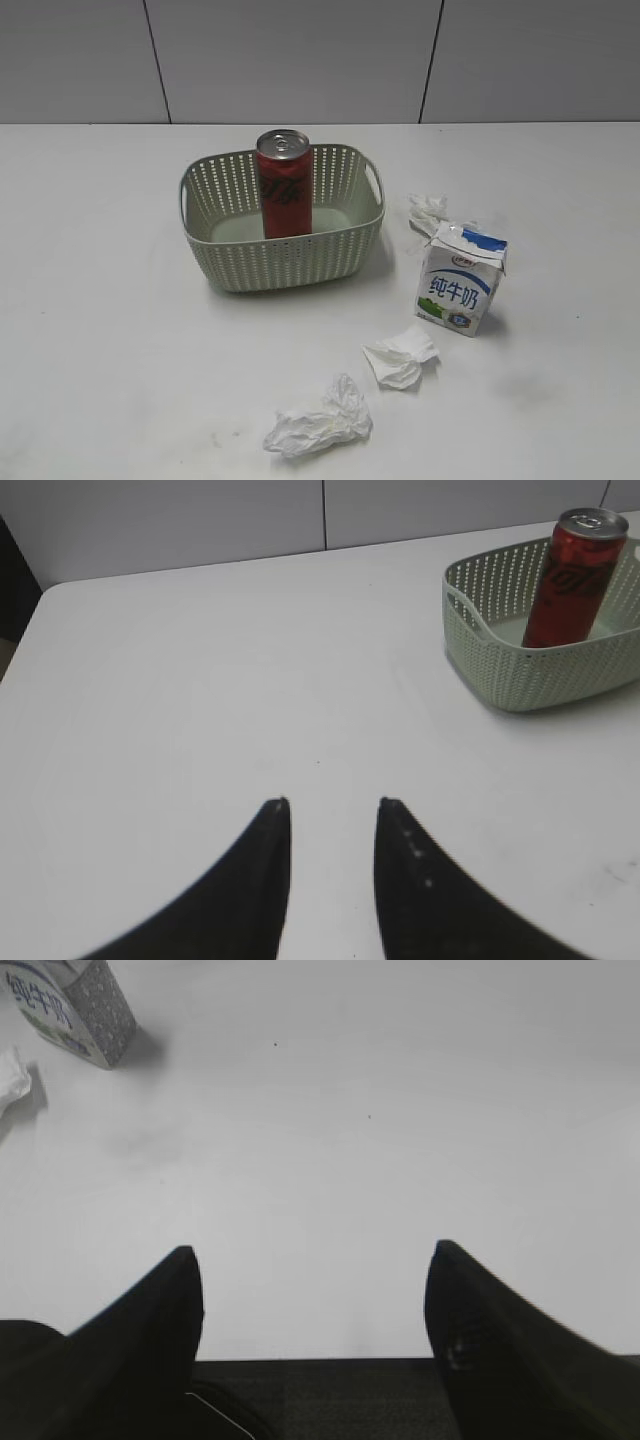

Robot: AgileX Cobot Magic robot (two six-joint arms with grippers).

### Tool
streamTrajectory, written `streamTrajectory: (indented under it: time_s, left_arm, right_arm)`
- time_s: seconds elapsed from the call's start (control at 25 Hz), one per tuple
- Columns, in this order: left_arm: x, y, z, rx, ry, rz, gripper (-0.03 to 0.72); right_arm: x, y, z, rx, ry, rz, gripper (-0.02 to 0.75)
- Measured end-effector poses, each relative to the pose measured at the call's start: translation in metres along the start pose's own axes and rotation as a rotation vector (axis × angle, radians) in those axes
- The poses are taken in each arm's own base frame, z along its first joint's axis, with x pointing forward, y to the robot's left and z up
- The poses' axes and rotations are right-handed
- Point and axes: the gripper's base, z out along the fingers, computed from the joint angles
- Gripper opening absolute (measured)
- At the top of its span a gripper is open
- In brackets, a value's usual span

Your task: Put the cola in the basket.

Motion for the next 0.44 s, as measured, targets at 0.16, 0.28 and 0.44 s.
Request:
streamTrajectory:
  time_s: [0.16, 0.28, 0.44]
  left_arm:
    - [0.000, 0.000, 0.000, 0.000, 0.000, 0.000, 0.232]
    - [0.000, 0.000, 0.000, 0.000, 0.000, 0.000, 0.232]
    - [0.000, 0.000, 0.000, 0.000, 0.000, 0.000, 0.232]
  right_arm:
    - [0.004, 0.000, -0.007, 0.001, -0.057, -0.003, 0.519]
    - [0.007, 0.001, -0.013, 0.001, -0.099, -0.005, 0.519]
    - [0.015, 0.001, -0.024, 0.002, -0.187, -0.011, 0.519]
